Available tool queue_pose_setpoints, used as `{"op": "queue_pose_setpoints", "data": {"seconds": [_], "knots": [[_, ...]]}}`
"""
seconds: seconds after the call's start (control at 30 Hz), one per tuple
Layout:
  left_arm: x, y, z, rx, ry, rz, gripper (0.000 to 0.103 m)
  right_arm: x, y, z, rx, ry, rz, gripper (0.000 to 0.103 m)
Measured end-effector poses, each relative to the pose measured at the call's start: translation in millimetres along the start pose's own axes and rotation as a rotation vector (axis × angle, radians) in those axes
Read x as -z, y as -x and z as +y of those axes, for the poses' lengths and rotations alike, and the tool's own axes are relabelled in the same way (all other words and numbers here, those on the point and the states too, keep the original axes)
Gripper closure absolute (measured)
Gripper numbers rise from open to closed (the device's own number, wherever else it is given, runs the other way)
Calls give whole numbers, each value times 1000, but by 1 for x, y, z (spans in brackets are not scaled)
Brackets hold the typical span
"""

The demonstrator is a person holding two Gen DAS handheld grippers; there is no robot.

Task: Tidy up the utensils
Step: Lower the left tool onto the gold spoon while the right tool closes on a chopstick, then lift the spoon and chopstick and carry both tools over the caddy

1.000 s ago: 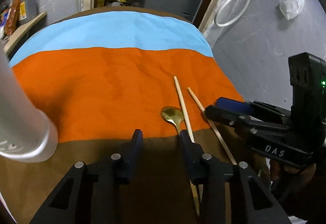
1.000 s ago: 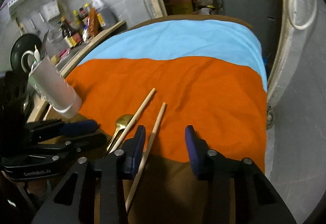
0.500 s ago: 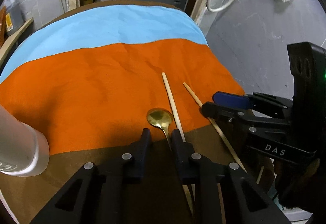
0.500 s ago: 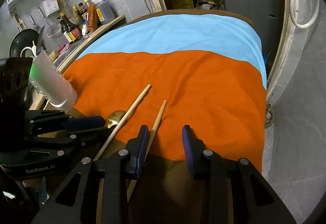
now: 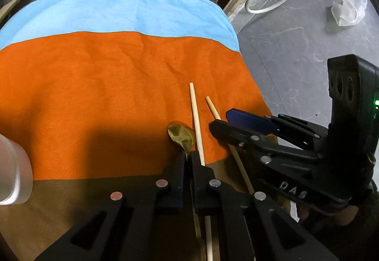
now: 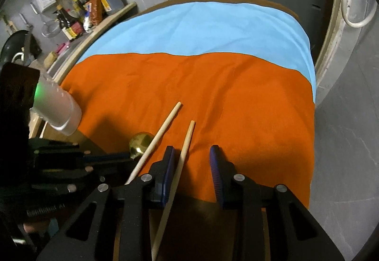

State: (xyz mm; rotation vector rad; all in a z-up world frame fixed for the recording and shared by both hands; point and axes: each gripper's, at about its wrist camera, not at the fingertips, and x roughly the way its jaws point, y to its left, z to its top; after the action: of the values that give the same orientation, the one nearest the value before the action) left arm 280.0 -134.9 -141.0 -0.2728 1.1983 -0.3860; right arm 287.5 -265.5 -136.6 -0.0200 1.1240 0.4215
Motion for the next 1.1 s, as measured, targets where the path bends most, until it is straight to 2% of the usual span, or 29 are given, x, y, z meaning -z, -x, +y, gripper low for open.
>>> {"op": "queue_pose_setpoints", "data": {"seconds": [0.1, 0.23, 0.3, 0.57, 0.73, 0.8, 0.87, 0.97, 1.1], "knots": [[2, 2, 0, 1, 16, -4, 98, 0, -1, 9, 52, 28, 25, 76], [9, 9, -1, -30, 4, -15, 99, 1, 3, 14, 54, 27, 47, 92], [13, 13, 0, -38, -10, -15, 99, 6, 5, 14, 48, 20, 51, 96], [6, 11, 9, 15, 2, 37, 98, 7, -1, 1, 3, -93, 56, 96], [6, 13, 4, -20, -25, 25, 99, 10, -1, 6, 21, -122, 37, 98], [9, 17, 2, -21, -24, 5, 100, 16, 9, 6, 11, -151, -5, 98], [14, 26, 4, -3, -22, -34, 100, 24, 27, 6, -9, -187, -92, 98], [21, 46, 13, 34, -15, -129, 100, 36, 49, 7, -46, -236, -224, 98], [30, 72, 24, 55, -17, -228, 100, 50, 70, 14, -79, -270, -352, 98]]}}
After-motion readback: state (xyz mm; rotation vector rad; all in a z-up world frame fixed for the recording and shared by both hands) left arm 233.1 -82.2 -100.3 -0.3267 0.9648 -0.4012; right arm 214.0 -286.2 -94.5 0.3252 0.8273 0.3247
